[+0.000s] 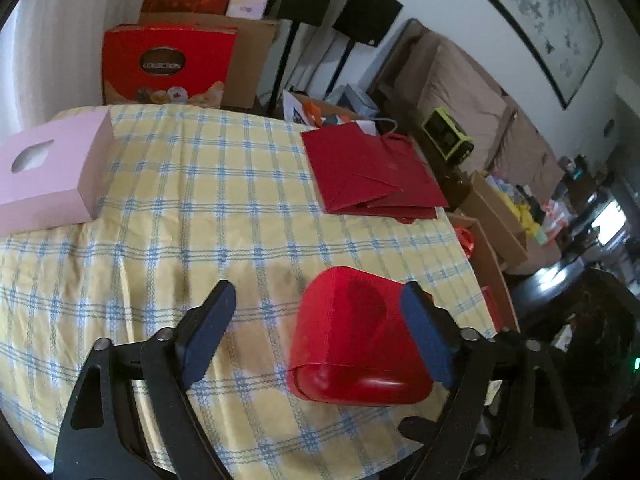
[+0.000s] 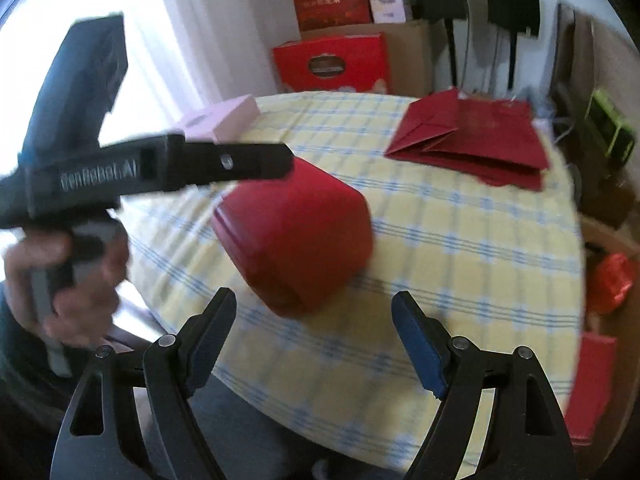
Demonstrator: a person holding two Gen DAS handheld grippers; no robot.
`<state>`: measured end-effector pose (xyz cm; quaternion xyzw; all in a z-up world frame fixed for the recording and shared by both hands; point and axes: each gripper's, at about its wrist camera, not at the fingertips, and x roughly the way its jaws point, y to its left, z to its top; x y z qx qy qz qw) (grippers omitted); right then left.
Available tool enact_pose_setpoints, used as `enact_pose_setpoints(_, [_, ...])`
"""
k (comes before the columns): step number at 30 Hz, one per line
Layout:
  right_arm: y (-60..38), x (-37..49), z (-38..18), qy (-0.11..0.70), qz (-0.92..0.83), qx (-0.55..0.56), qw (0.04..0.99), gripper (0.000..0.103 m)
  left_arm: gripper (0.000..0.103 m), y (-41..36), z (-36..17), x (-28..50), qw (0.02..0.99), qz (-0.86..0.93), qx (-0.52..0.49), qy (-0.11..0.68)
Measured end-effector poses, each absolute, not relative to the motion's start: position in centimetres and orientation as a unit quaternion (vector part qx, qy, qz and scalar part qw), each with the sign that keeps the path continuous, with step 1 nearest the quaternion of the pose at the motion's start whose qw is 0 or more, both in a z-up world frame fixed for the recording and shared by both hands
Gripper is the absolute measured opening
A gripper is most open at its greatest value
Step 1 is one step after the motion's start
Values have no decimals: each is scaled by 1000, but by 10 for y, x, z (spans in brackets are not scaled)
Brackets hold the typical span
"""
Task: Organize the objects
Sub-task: 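Close the left tool around the red lidded case on the tablecloth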
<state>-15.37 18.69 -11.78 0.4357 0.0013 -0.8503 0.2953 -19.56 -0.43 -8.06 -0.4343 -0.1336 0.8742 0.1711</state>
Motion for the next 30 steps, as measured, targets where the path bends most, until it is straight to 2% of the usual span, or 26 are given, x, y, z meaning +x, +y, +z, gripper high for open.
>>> enact_pose_setpoints(4, [205,-166,-119,-79,-840,444,302,81,77,-35,-87,-196,154,871,-432,-177])
enact_pose_setpoints(7, [211,-173,-120,-111,-836,448,296,82,77,-42,-95,-199,179,854,-442,-208])
enact_pose_setpoints(18, [157,-165,-125,41,-859,425,282,82,77,-7,-107,-204,240,818,-478,-211])
enact_pose_setpoints(21, [152,-165,-129,49,-864,418,277,81,70,-2,-107,-202,256,810,-482,-215])
enact_pose_setpoints(30, [151,-161,-126,72,-875,393,272,77,69,13,-94,-190,234,830,-476,-173])
